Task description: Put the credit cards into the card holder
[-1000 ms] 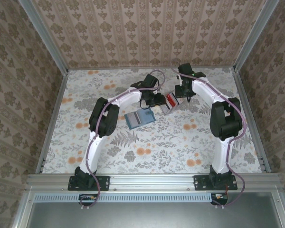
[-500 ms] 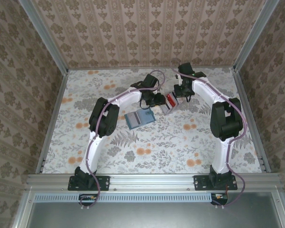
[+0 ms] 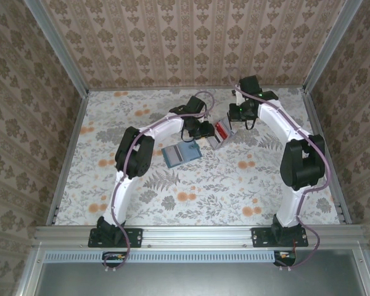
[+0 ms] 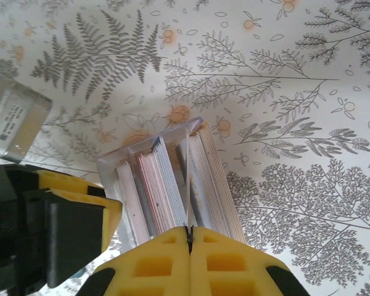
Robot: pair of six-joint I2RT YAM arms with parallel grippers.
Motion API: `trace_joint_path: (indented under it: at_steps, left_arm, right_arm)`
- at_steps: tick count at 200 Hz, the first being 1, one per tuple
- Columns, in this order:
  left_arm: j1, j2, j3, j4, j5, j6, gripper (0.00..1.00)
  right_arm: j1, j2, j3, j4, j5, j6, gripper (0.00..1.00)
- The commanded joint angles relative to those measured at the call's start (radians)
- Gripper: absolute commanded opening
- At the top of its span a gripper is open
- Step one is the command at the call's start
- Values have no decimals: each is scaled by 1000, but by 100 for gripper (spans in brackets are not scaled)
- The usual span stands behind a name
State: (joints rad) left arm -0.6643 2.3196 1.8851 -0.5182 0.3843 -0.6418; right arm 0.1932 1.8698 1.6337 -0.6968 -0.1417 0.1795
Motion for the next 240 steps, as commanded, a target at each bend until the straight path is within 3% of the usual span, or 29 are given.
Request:
trace_joint_path:
  at_steps: [1, 60, 101, 141, 240]
  left_arm:
    - [30, -114, -17, -90, -28, 39, 34]
    - [98, -361, -243, -65, -104, 60, 34]
    - [154, -555, -556, -36, -155, 35, 32]
    - [185, -641, -740, -49, -183, 21, 31]
    - [232, -560, -812, 6, -166, 5, 30]
  right_arm:
    - [-4, -64, -32, 36, -125, 48, 5]
    - [27, -98, -180, 222, -479, 196, 5]
    - [151, -68, -290, 322, -501, 230, 6]
    - [254, 42, -290, 406, -506, 274, 6]
    - [285, 215, -177, 382, -502, 241, 6]
